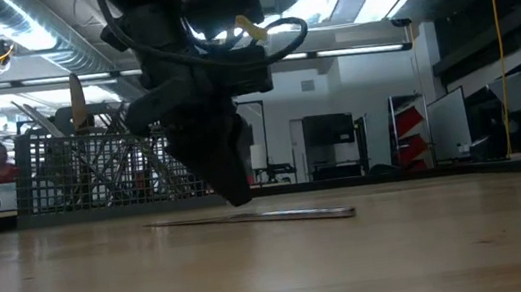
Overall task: Sort silverware
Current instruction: Put the silver table knife into the silverware rack
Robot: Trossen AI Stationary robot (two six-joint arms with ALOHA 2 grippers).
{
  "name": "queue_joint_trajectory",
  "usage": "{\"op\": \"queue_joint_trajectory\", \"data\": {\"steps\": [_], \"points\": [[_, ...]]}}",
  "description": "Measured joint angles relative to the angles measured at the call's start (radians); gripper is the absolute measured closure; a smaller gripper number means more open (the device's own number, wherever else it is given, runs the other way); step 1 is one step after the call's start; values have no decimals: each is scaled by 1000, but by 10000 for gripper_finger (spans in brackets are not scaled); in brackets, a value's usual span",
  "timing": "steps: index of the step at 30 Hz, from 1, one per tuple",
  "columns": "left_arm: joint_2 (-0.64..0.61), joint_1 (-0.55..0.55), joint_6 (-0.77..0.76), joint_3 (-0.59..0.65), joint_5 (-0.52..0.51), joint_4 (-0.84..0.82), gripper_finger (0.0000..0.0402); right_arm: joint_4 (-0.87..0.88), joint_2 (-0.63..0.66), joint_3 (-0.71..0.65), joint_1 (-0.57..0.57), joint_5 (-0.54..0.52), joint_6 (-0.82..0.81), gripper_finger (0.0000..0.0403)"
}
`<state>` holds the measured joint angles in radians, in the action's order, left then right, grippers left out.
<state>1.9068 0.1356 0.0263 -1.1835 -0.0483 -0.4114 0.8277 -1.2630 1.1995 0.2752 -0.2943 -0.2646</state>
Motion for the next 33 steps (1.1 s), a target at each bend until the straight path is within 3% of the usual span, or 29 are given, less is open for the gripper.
{"op": "queue_joint_trajectory", "data": {"steps": [18, 28, 33], "points": [[66, 6, -20, -3, -5, 7, 302, 37, 75, 0, 0, 0, 0, 379], [61, 4, -137, -5, 34, -106, 373, 74, 234, 0, 0, -6, 8, 379], [58, 3, -177, -4, 53, -117, 374, 75, 295, 0, 0, -51, 10, 379]]}}
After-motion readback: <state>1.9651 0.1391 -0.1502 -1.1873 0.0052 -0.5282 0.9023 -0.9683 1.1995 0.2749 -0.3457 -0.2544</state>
